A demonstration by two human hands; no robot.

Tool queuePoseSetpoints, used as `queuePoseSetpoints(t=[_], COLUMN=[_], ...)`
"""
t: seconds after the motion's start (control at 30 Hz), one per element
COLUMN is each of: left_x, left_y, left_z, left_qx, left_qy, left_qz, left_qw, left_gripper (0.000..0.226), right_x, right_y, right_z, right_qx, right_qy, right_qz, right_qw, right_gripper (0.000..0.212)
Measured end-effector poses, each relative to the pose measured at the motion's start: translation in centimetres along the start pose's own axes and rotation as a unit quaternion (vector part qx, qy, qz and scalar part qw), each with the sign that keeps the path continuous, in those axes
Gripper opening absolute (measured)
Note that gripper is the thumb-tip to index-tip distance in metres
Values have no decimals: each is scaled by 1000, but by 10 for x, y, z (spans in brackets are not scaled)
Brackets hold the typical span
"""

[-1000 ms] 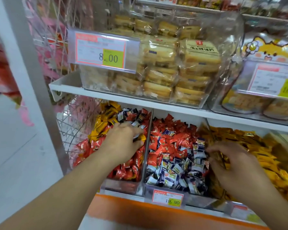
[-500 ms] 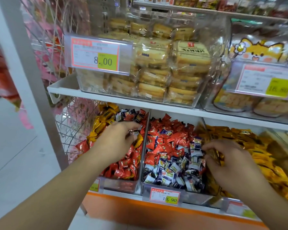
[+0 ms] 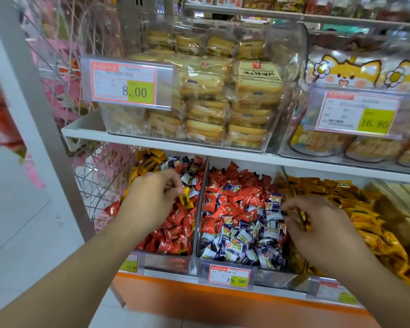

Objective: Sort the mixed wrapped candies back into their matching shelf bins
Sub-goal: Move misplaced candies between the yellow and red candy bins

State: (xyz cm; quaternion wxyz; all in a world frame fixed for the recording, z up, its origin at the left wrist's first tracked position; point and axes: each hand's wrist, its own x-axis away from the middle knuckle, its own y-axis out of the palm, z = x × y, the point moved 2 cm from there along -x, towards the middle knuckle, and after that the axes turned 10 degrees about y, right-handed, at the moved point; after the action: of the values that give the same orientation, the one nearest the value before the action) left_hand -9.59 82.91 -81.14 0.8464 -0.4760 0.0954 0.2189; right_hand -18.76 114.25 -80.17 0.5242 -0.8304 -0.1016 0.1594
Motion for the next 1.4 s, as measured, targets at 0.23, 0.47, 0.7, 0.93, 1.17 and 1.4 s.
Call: queuePoseSetpoints(t=[0.23,0.47,0.7,0.93,1.17,1.4], left_x=[18,41,36,20,12,6], left_y=[-18,26,23,-1,3,8], left_z=[49,120,123,67,27,9], left_qx=[285,345,297,157,20,-51], left_qy=[-104,-105,-44,-5,19,47], left_qz=[64,-44,-76,-3,-119,-211], left_qw=[951,932,951,988,992,975], left_gripper=[6,7,4,24,28,25], right_x=[10,41,9,-4,1,1], right_y=[-5,-4,-39,-26,3,10], right_z=[-19,-43,19,24,0,-5], right_qx=[-37,-39,-13,15,13,22], right_qy=[-44,-111,27,75,-39,-24], right_qz=[5,-10,117,56,28,18], right_qw=[998,993,993,995,999,999], right_gripper=[38,43,38,56,44,42])
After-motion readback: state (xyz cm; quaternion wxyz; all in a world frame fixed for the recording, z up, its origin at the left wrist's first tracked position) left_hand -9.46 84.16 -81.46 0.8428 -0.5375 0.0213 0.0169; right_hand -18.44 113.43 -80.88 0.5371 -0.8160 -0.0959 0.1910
